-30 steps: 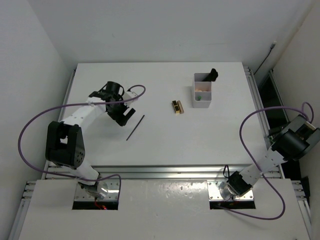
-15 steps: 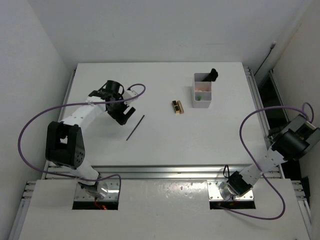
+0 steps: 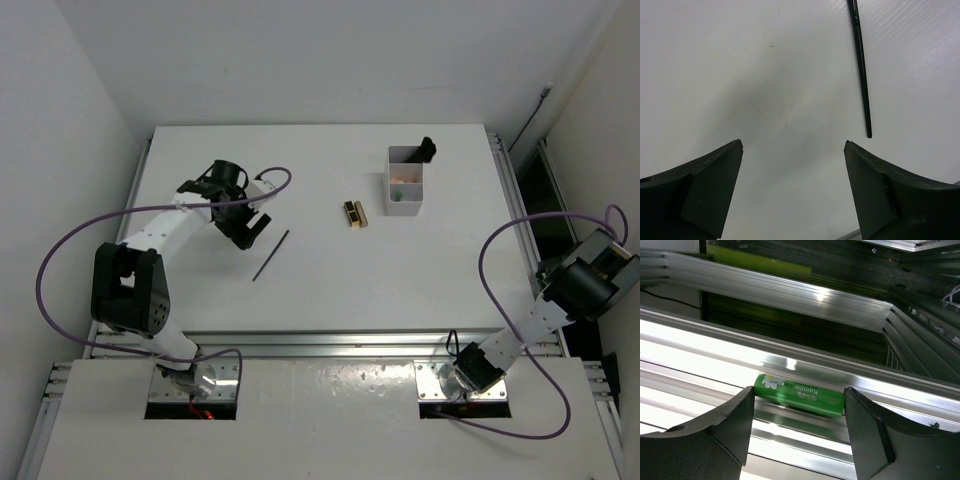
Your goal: Organize the makeup
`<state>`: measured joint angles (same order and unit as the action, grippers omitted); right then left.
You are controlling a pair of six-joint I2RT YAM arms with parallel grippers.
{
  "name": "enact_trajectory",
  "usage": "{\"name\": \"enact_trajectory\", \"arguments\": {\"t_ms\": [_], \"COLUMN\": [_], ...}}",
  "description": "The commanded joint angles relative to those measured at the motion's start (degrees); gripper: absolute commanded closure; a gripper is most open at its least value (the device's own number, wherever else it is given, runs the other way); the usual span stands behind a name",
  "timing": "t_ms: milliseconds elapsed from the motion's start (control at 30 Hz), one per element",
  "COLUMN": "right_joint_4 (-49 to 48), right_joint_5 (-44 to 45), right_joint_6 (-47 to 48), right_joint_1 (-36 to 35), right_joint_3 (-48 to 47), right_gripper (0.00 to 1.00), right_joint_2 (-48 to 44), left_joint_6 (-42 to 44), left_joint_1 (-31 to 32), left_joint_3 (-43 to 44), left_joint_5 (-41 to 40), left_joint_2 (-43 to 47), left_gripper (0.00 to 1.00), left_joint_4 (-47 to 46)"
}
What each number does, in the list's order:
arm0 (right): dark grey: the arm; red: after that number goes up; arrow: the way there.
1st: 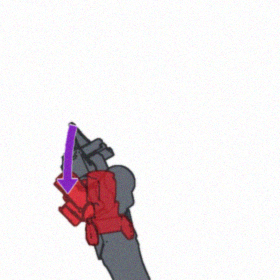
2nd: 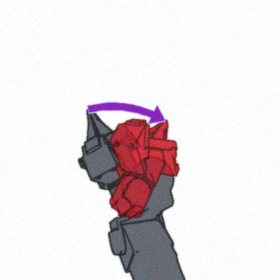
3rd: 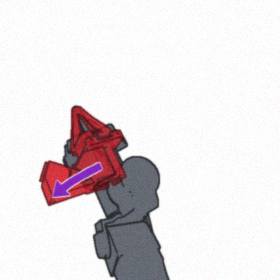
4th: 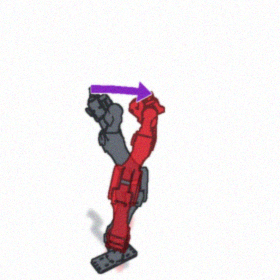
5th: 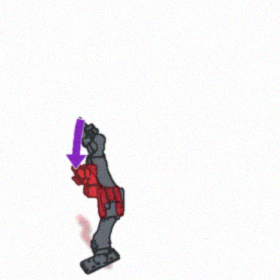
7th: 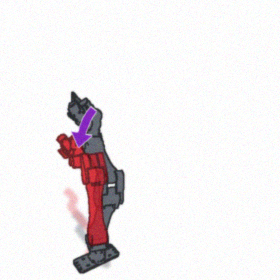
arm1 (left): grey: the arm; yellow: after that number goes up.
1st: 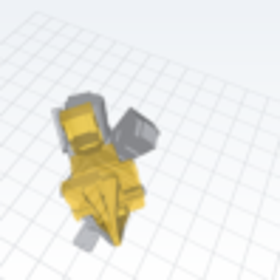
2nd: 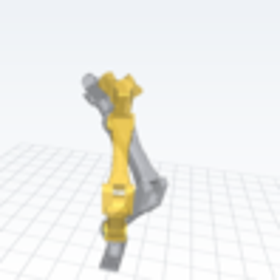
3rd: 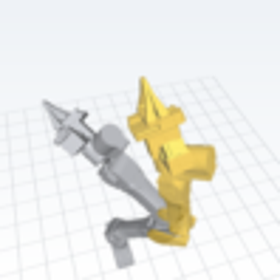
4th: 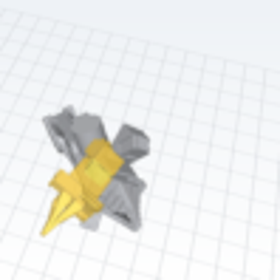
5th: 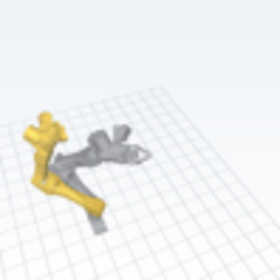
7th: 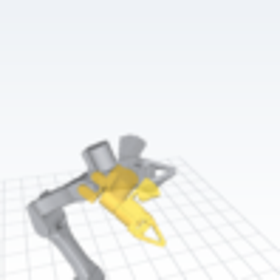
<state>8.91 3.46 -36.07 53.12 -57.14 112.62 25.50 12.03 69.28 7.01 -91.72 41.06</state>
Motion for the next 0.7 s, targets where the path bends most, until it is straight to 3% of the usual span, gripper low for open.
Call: {"name": "enact_trajectory", "arguments": {"t_ms": [0,233,267,300,667], "right_joint_4": [-0.2,-0.6,-1.0,-1.0,-2.3], "right_joint_5": [-2.1,-3.1,-20.8,-4.7,-3.8], "right_joint_6": [-0.4,0.2,0.3,0.4,2.1], "right_joint_1": [0.1,0.1,0.1,0.1,-0.2], "right_joint_3": [-0.6,-1.1,-1.0,-1.0,0.2], "right_gripper": [0.42,0.56,0.56,0.57,0.60], "right_joint_2": [0.3,-0.2,-0.2,-0.3,-2.2], "left_joint_6": [0.9,0.9,0.9,0.9,1.4], "left_joint_1": [0.4,0.4,0.4,0.4,0.4], "left_joint_3": [2.1,1.6,1.6,1.6,1.6], "left_joint_5": [-0.1,-0.1,-0.1,-0.1,-0.1], "left_joint_2": [0.1,0.1,0.1,0.1,0.6], "left_gripper": [0.11,0.11,0.11,0.11,0.11], "left_joint_4": [-0.1,-0.1,-0.1,-0.1,-0.1]}}
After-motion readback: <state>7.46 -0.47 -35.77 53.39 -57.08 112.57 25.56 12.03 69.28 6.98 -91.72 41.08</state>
